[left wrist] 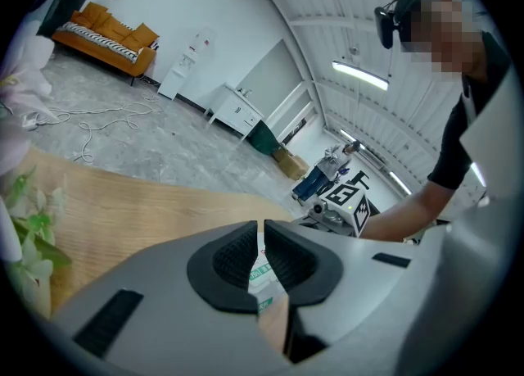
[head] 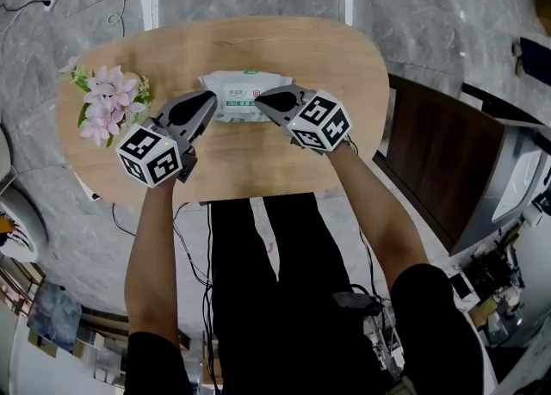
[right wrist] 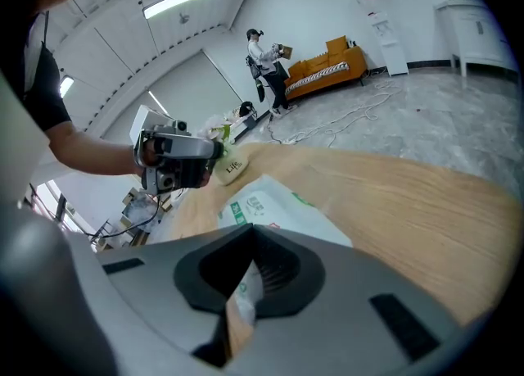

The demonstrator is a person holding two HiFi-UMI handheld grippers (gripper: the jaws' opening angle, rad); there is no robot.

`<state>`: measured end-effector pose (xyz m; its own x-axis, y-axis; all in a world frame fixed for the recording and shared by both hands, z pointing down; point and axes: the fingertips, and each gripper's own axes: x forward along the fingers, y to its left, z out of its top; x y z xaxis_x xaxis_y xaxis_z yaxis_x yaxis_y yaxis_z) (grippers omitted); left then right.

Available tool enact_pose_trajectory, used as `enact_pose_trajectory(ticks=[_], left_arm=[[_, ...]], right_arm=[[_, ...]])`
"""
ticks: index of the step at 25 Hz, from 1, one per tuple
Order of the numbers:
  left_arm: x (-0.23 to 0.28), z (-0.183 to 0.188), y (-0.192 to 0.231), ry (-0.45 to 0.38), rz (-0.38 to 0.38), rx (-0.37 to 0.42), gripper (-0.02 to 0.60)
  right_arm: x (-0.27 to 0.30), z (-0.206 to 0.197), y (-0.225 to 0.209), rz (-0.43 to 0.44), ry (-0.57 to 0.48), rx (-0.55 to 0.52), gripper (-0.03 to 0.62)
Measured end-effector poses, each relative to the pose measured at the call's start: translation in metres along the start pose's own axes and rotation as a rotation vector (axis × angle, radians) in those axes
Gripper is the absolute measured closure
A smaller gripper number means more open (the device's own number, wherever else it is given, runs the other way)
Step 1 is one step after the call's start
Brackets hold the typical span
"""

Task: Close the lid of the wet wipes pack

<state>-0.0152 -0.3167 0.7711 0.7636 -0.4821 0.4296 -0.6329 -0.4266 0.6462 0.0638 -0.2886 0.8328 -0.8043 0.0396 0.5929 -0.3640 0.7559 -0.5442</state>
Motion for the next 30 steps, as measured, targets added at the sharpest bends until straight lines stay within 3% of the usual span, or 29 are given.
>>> enact_pose_trajectory(ticks=[14,30], left_arm=[[0.006,-0.016,-0.002,0.029,-0.016,-0.009,0.545],[0.002,-0.027,-0.002,0.036,-0.015,-0.027,0.545]], right_arm=[[0.016,-0.003,0.000,-0.037,0.054,-0.007,0.583],[0.024,-0.009,-0.002,-0.214,0.168,-0.097,0.585]])
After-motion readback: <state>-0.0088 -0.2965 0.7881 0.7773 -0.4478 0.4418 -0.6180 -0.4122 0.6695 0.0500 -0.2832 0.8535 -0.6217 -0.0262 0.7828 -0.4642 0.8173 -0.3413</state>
